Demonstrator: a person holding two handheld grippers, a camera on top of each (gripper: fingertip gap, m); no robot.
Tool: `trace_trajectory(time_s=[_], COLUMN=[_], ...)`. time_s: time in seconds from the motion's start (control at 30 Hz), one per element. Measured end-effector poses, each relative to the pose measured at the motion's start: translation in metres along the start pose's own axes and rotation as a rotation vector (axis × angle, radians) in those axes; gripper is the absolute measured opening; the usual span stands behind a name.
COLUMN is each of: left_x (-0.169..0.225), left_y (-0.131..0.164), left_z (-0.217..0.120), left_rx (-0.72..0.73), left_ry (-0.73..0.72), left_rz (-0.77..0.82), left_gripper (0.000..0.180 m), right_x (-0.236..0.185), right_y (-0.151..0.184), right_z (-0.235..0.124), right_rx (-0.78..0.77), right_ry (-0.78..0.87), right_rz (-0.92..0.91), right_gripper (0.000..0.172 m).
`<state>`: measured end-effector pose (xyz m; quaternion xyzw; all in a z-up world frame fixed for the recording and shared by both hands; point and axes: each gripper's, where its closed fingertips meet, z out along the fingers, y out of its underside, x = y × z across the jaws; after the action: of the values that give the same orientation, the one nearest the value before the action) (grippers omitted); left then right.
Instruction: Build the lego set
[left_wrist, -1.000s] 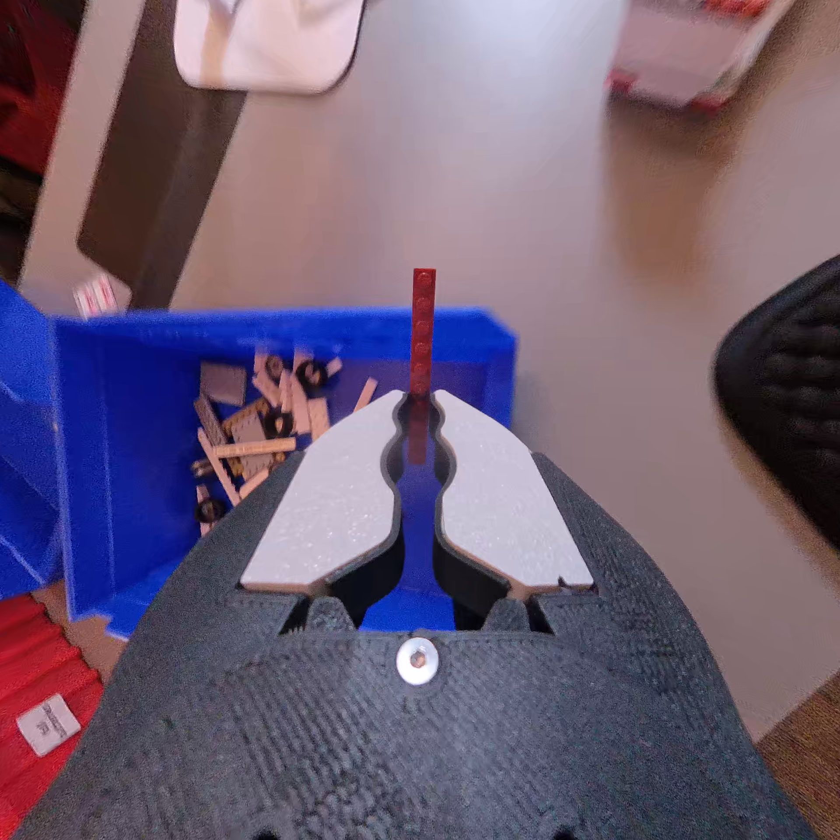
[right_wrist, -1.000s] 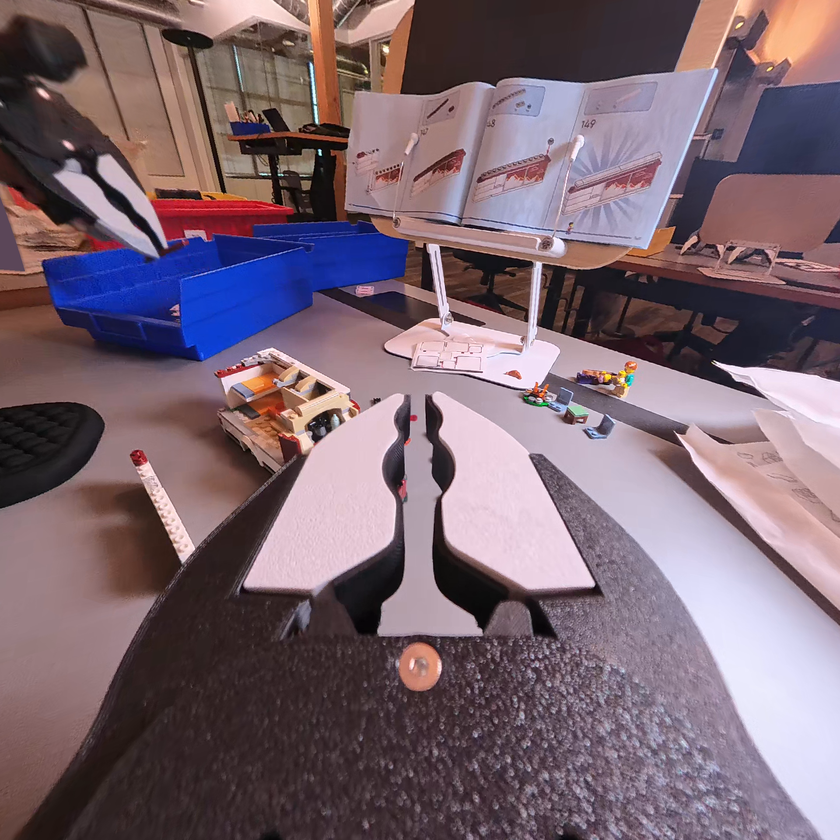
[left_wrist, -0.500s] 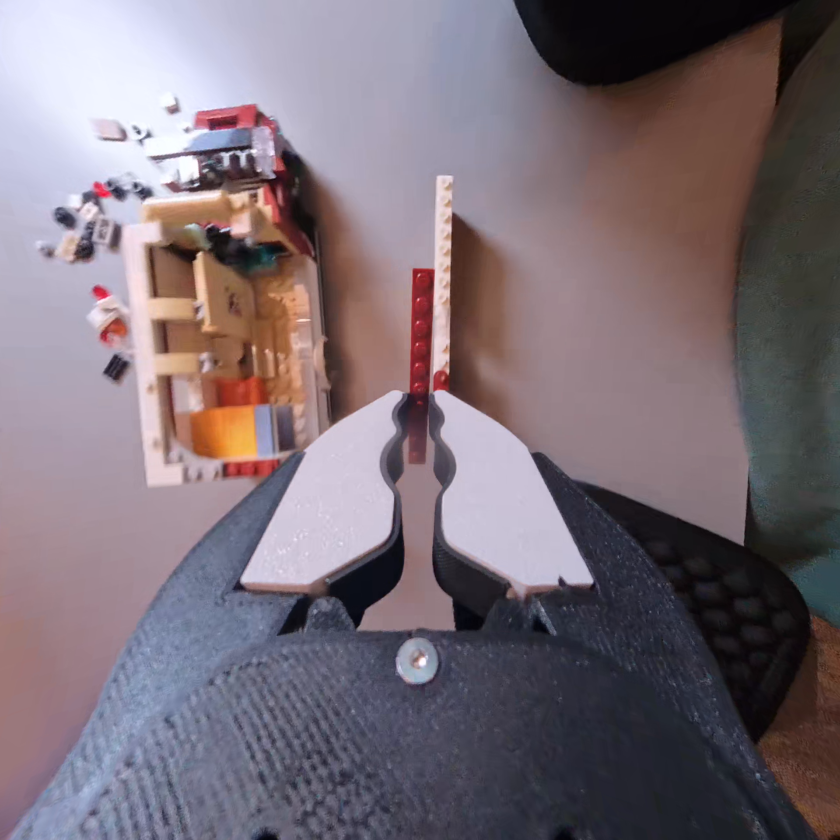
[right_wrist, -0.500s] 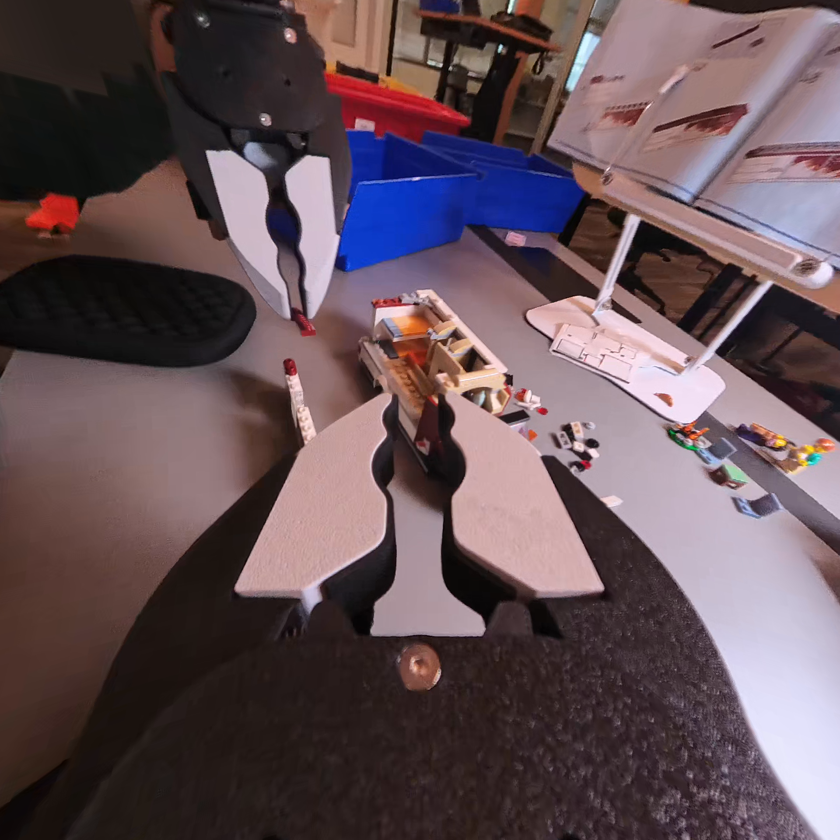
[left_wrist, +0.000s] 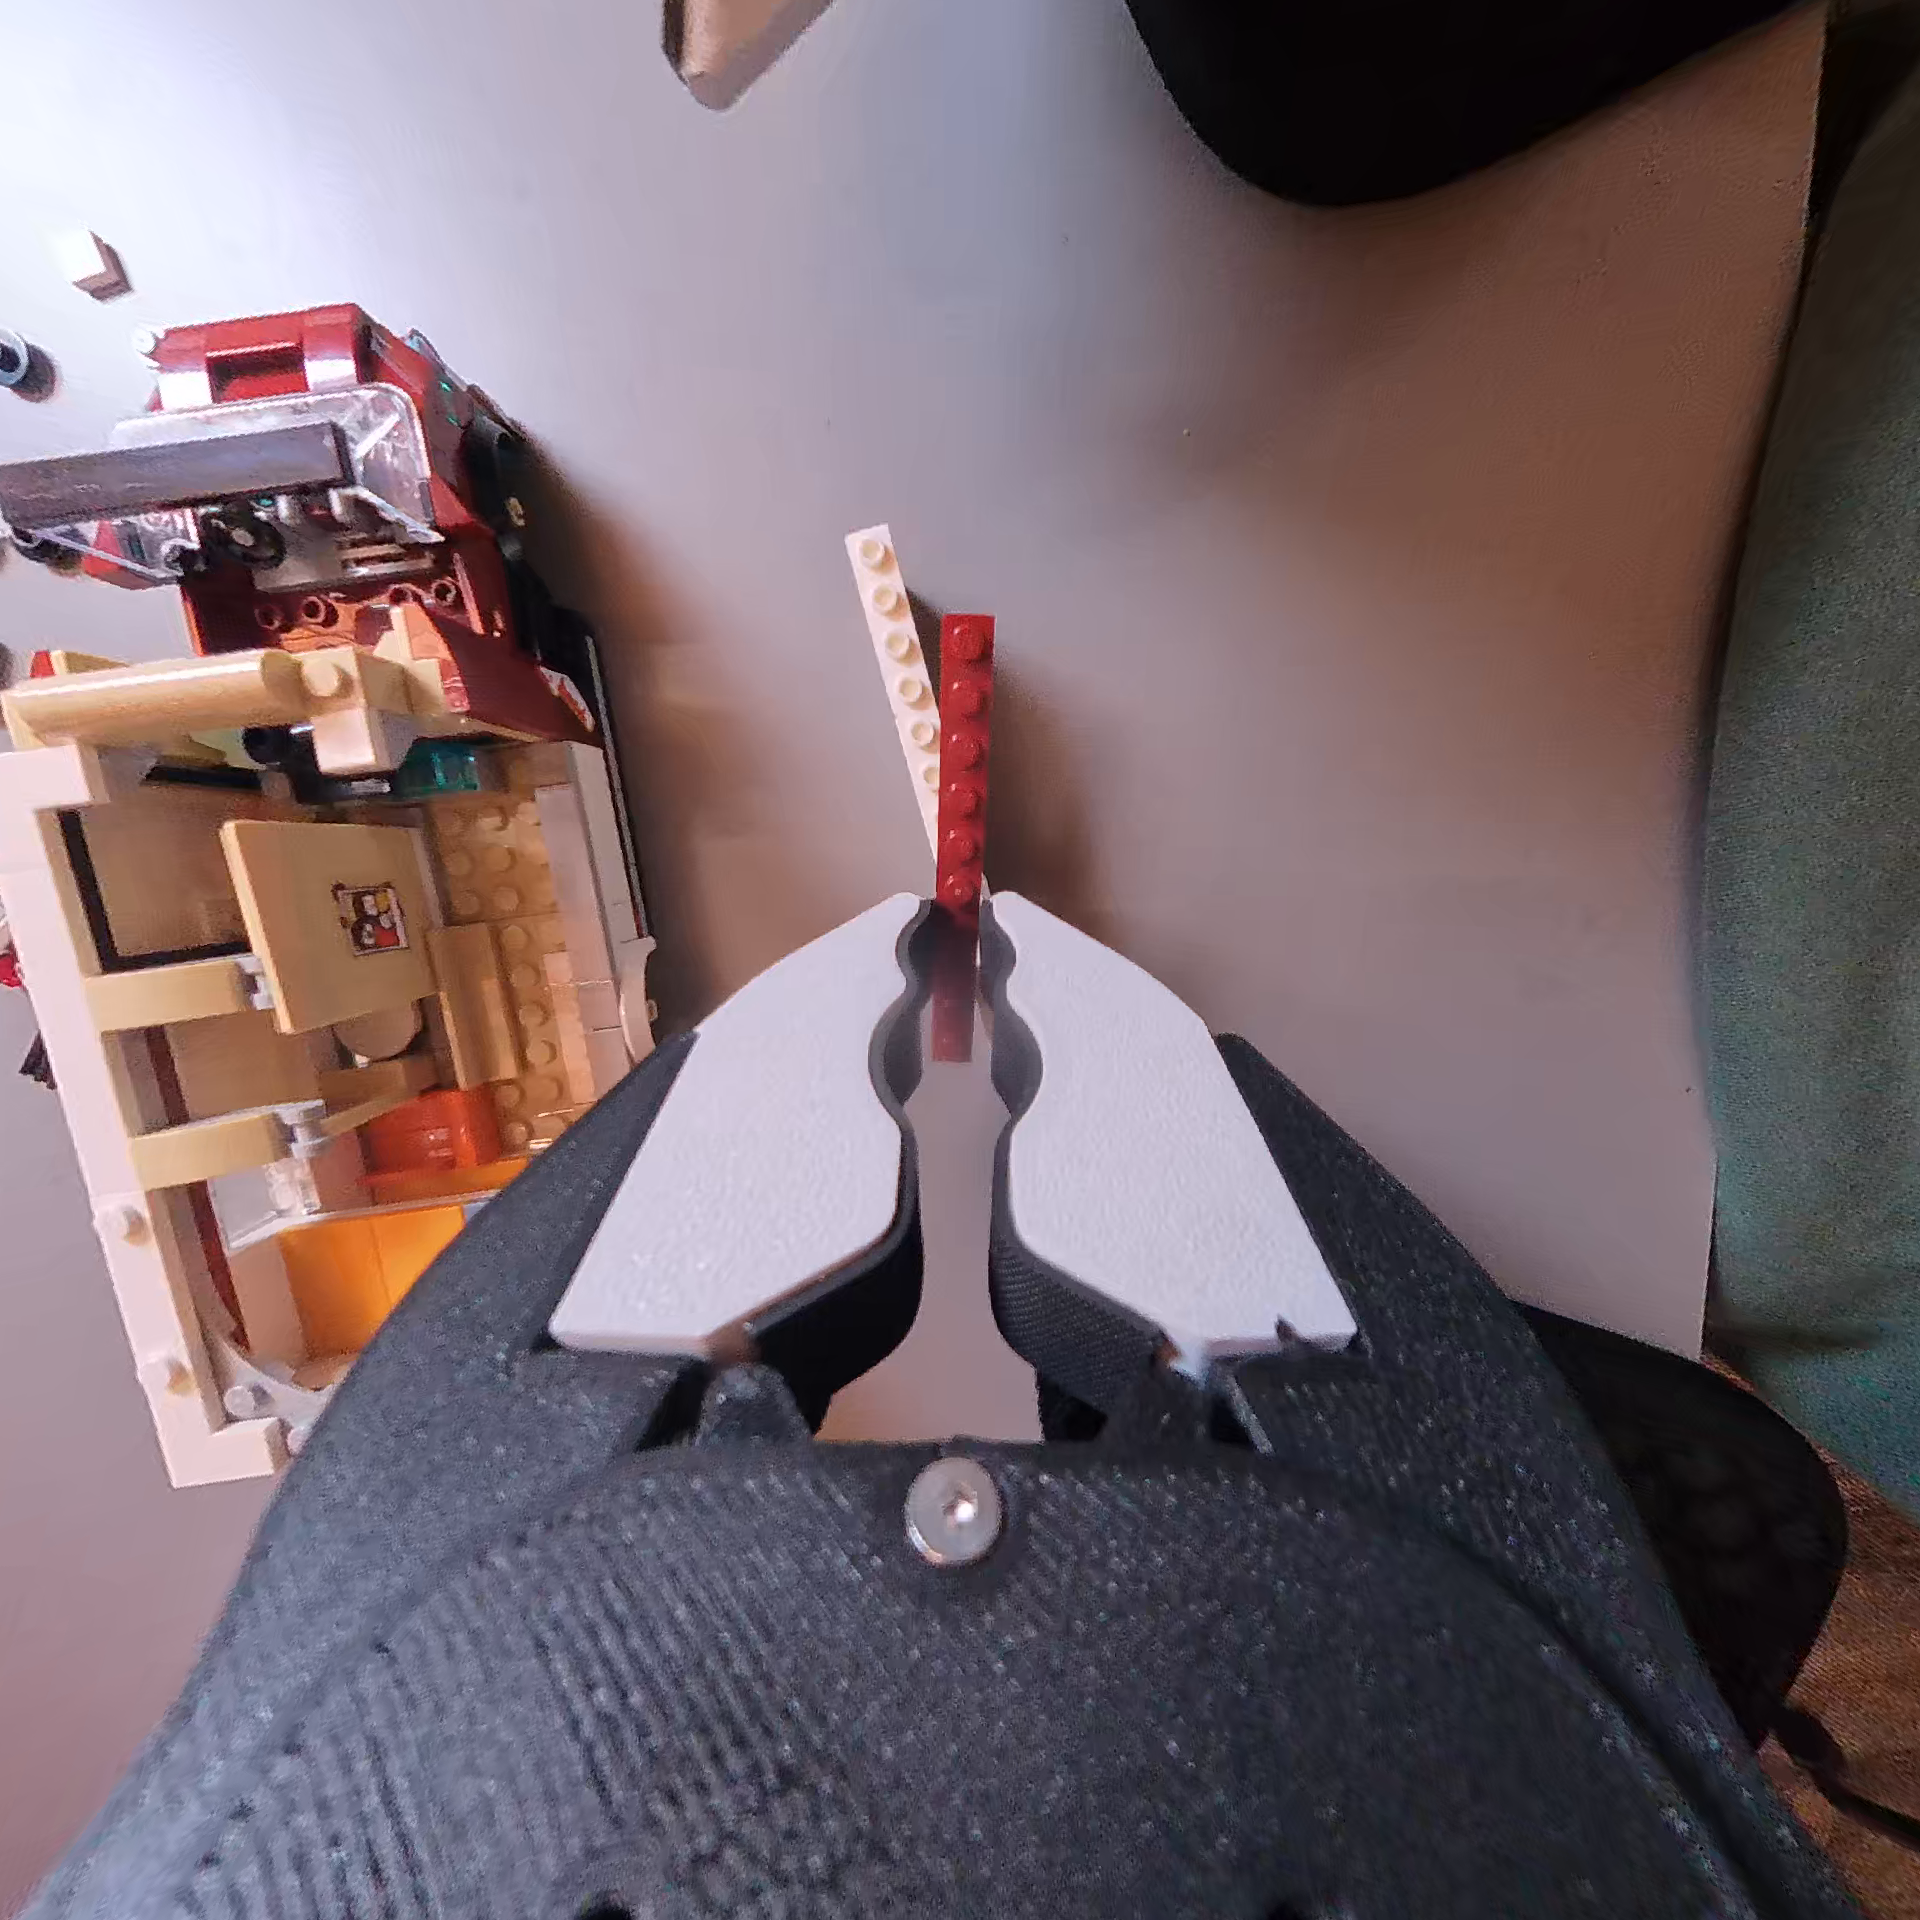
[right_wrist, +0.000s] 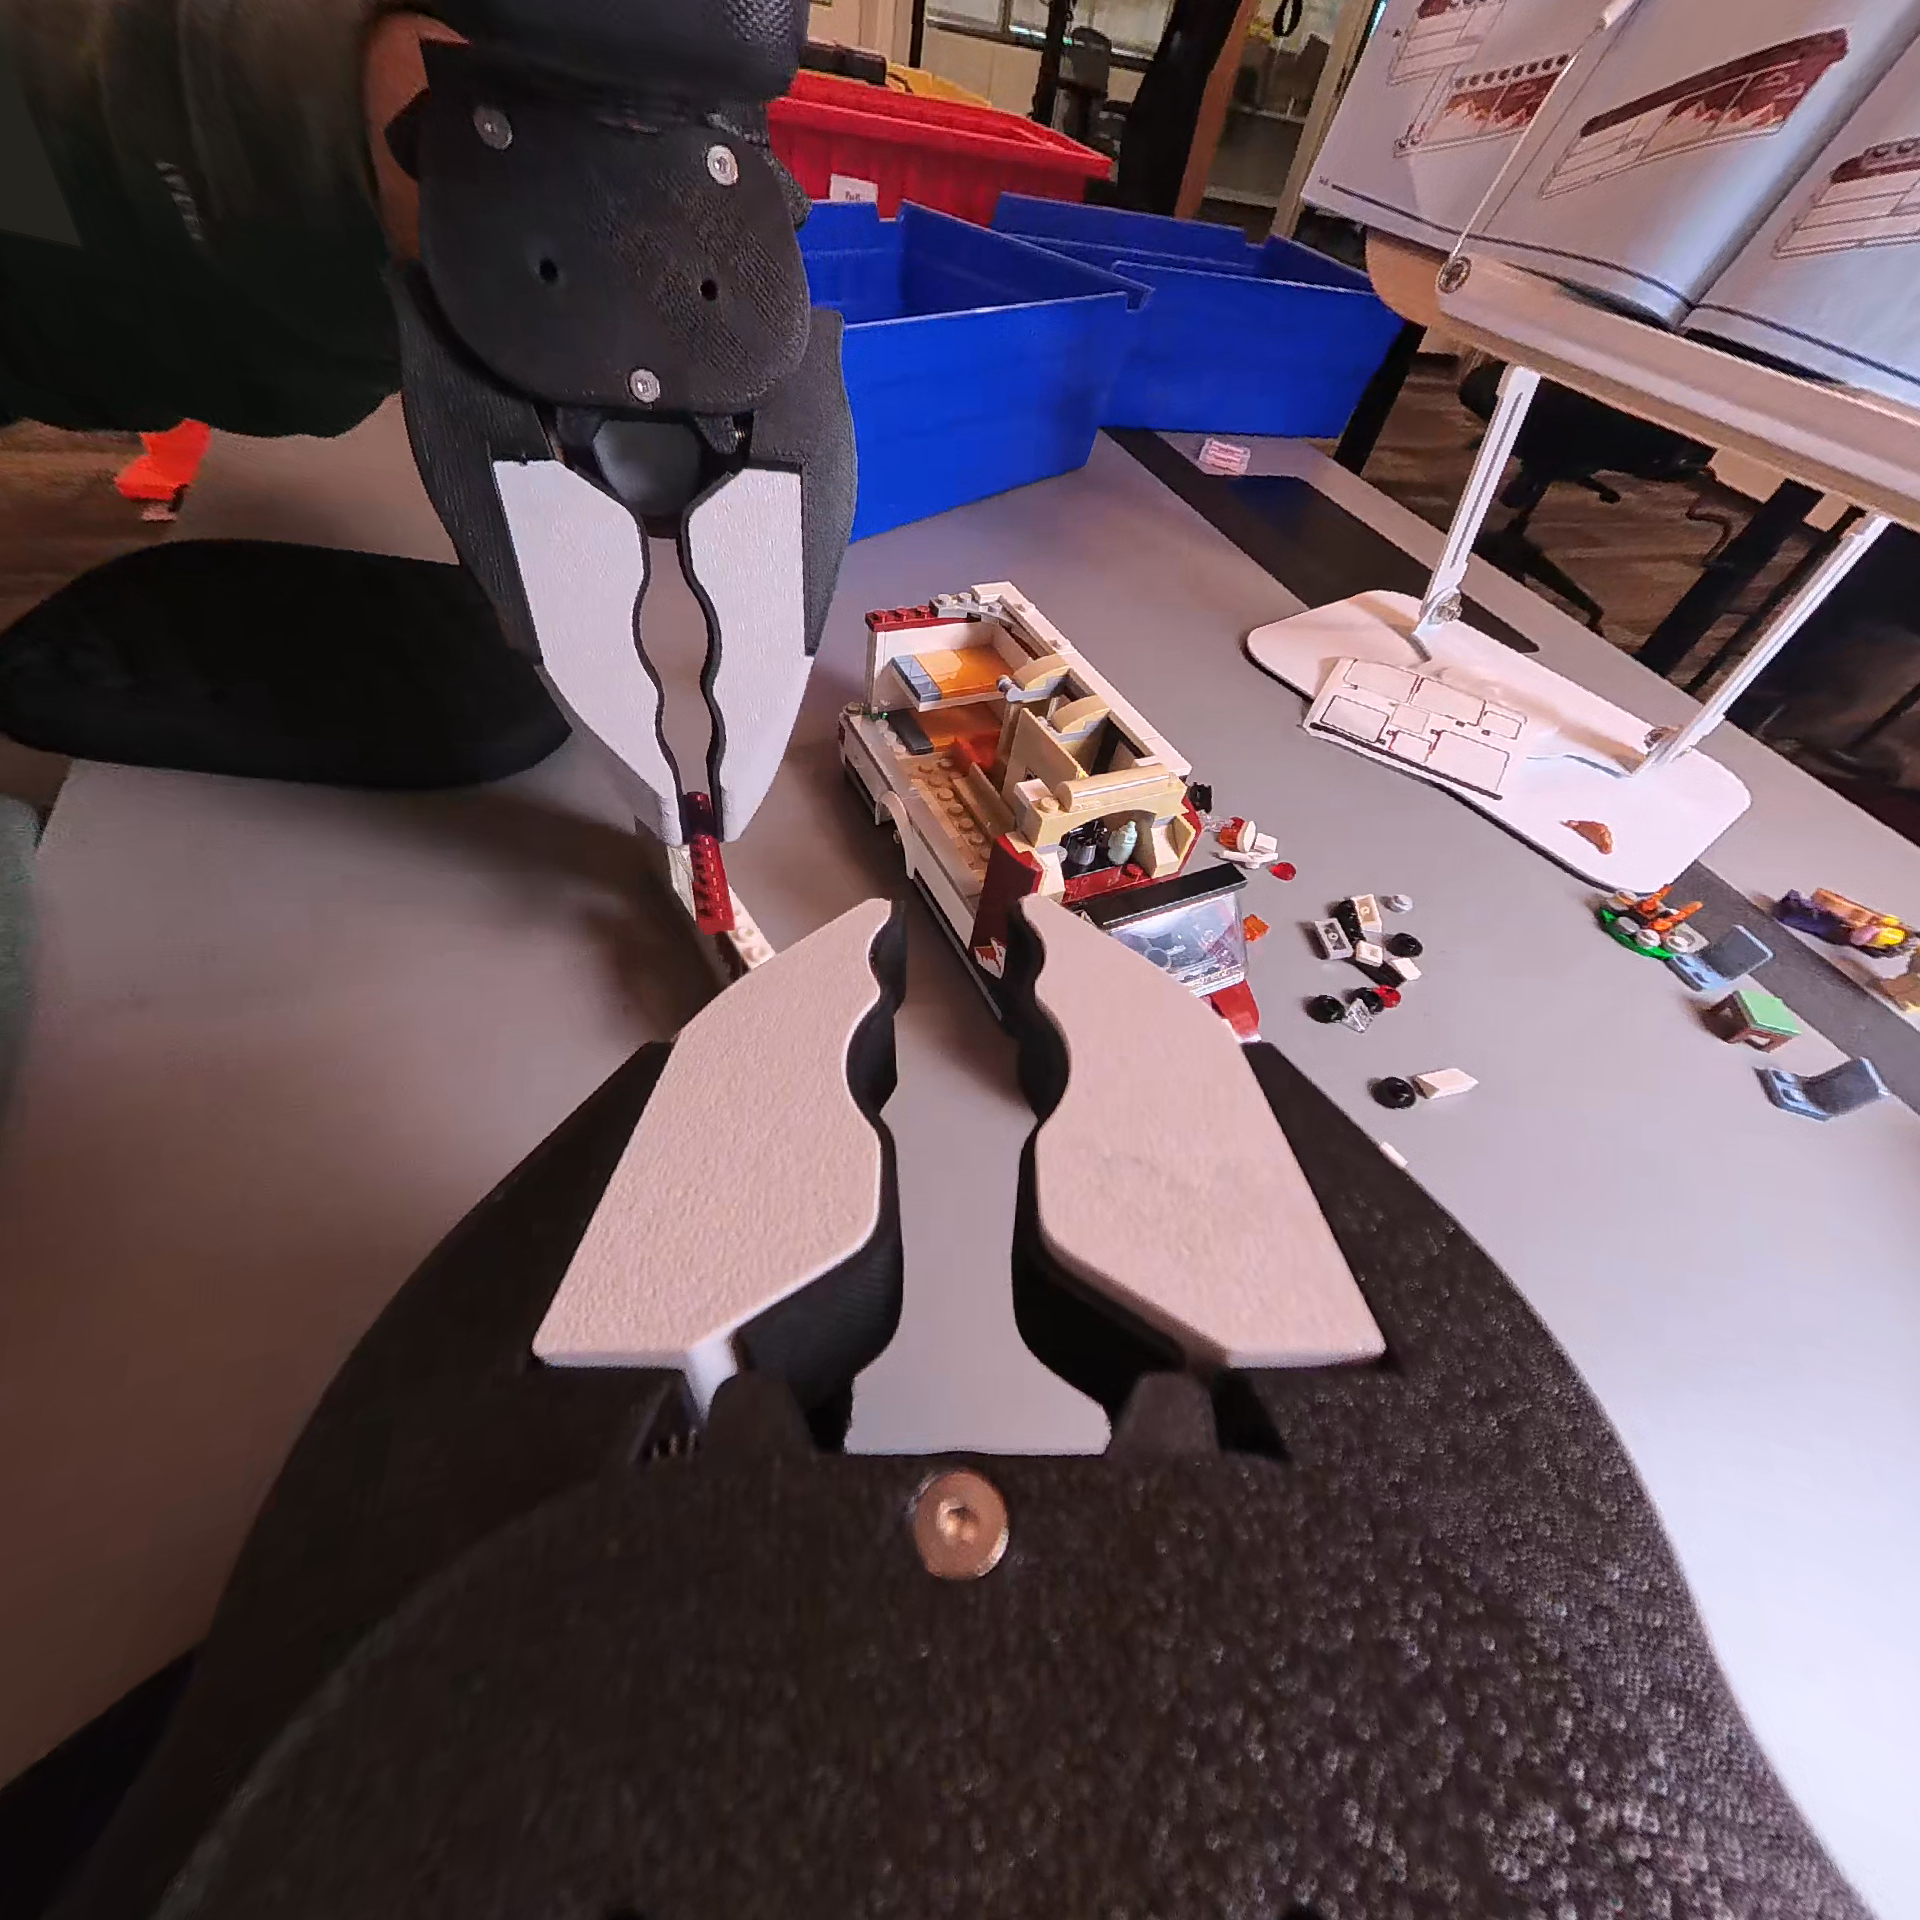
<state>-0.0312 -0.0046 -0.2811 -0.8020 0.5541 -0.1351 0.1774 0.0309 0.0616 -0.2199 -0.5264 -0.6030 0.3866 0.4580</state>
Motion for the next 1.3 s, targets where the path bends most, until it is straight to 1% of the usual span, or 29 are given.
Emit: trace_trajectory(time_s=[0.1,0.2,0.37,0.47,0.63,0.77,0.9,1.03,1.1,1.2,1.3], left_x=[-0.001,-0.002,-0.003,-0.002,-0.001,0.001,0.003,-0.001,-0.001,-0.001,0.002], left_y=[-0.001,-0.004,-0.012,-0.016,-0.016,-0.020,-0.020,-0.012,-0.005,0.007,0.013], left_z=[0.000,-0.003,-0.008,-0.009,-0.015,-0.025,-0.036,-0.047,-0.048,-0.041,-0.035], left_rx=[0.002,0.019,0.035,0.048,0.091,0.175,0.292,0.432,0.502,0.567,0.609], left_ry=[-0.004,-0.013,-0.032,-0.033,-0.039,-0.060,-0.089,-0.164,-0.169,-0.176,-0.172], left_rz=[-0.013,-0.018,-0.016,-0.015,-0.019,-0.010,-0.023,-0.061,-0.104,-0.147,-0.156], left_gripper=[0.008,0.008,0.008,0.008,0.008,0.008,0.009,0.026,0.030,0.028,0.023], right_x=[-0.004,-0.020,-0.048,-0.054,-0.055,-0.056,-0.056,-0.054,-0.054,-0.055,-0.057], right_y=[0.000,-0.001,0.006,0.010,0.008,0.000,-0.009,-0.012,-0.011,-0.008,0.001], right_z=[0.001,0.009,0.034,0.040,0.040,0.039,0.040,0.044,0.045,0.048,0.050], right_rx=[-0.004,-0.018,-0.129,-0.176,-0.176,-0.144,-0.121,-0.103,-0.093,-0.084,-0.111], right_ry=[-0.015,-0.082,-0.193,-0.237,-0.280,-0.335,-0.393,-0.435,-0.454,-0.469,-0.483], right_rz=[-0.009,-0.041,-0.133,-0.150,-0.134,-0.106,-0.100,-0.083,-0.066,-0.050,-0.053], right_gripper=[0.018,0.019,0.022,0.007,0.006,0.006,0.006,0.006,0.006,0.006,0.006])
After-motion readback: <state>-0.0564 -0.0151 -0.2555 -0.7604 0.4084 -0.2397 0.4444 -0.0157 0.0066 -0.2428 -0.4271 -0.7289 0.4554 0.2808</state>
